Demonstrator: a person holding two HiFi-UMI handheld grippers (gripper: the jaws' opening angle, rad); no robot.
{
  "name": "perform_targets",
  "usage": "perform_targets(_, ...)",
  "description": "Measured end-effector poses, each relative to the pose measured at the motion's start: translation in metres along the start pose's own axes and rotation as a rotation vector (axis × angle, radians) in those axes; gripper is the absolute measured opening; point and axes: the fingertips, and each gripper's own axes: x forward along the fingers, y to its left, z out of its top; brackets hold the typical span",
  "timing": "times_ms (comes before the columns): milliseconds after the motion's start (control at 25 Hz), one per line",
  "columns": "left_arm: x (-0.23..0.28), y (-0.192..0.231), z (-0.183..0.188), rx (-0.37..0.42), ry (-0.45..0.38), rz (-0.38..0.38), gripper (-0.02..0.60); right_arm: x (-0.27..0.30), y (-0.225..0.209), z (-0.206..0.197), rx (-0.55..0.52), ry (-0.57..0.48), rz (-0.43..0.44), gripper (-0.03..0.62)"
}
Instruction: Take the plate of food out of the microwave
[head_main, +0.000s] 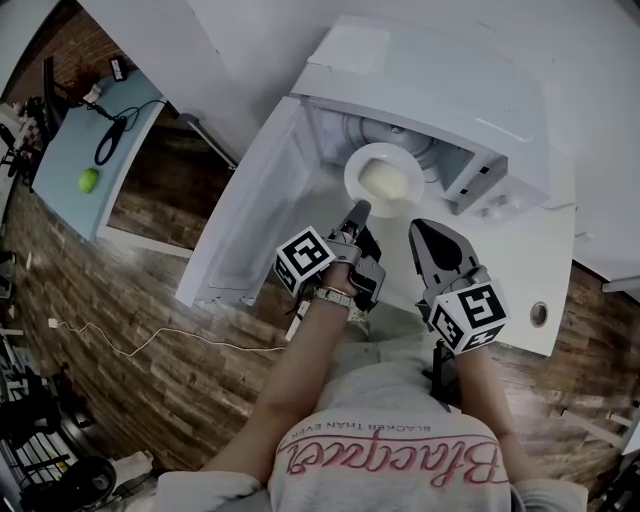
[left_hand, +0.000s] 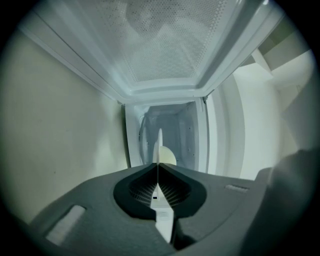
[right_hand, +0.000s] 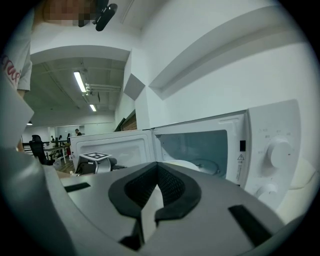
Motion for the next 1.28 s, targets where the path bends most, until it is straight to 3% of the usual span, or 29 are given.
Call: perform_targets(1280, -0.087, -0.025, -0.046, -0.036, -0.137, -0.005, 0.014, -0.079, 0.036, 0.021, -0.024, -0.015, 0.090, 0.006)
